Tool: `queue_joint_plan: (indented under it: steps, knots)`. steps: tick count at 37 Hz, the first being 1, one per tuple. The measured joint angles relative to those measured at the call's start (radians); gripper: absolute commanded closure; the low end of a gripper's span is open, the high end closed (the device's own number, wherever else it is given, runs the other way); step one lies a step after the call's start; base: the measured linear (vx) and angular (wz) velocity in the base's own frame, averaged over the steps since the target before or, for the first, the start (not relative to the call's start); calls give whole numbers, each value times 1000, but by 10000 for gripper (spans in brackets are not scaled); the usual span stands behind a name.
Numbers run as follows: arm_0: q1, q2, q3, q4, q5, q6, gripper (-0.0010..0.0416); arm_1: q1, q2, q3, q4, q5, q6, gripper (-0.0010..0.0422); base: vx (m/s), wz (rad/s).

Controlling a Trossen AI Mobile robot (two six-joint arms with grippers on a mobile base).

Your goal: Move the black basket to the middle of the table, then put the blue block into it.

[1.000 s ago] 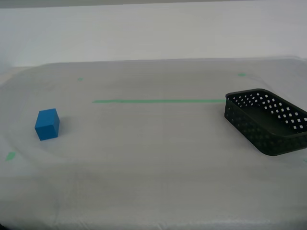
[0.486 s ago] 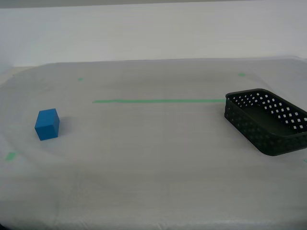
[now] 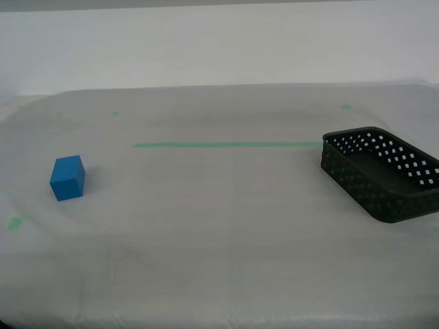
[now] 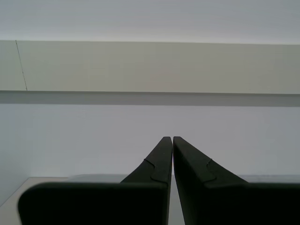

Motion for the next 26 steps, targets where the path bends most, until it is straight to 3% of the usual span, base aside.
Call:
queue_joint_plan:
  steps: [26]
  knots:
    - [0, 0, 18, -273, 0, 2, 12, 0, 0, 0, 0, 0, 0, 412, 0, 0]
